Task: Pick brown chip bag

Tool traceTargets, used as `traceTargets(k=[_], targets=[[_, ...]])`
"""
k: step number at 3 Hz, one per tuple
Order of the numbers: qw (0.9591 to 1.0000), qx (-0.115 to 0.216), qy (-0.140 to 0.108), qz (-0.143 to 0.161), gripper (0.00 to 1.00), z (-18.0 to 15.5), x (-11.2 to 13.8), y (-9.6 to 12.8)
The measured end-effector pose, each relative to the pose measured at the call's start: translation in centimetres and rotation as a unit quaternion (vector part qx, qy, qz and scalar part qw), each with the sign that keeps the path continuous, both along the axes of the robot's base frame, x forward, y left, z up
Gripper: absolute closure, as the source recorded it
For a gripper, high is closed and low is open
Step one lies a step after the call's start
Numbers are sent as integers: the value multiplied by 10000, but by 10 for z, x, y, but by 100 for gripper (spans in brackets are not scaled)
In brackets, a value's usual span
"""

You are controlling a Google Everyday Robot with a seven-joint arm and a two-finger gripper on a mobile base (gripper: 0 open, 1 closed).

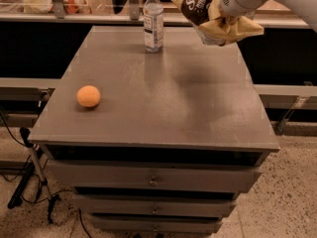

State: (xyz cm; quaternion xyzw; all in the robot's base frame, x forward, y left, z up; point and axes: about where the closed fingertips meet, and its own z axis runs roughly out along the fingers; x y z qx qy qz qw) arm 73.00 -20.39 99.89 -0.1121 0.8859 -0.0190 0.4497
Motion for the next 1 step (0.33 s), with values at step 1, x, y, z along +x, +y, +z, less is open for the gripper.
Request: traceTargets(k=[1], targets=[[10000, 0, -7, 75, 100, 7, -1, -1]])
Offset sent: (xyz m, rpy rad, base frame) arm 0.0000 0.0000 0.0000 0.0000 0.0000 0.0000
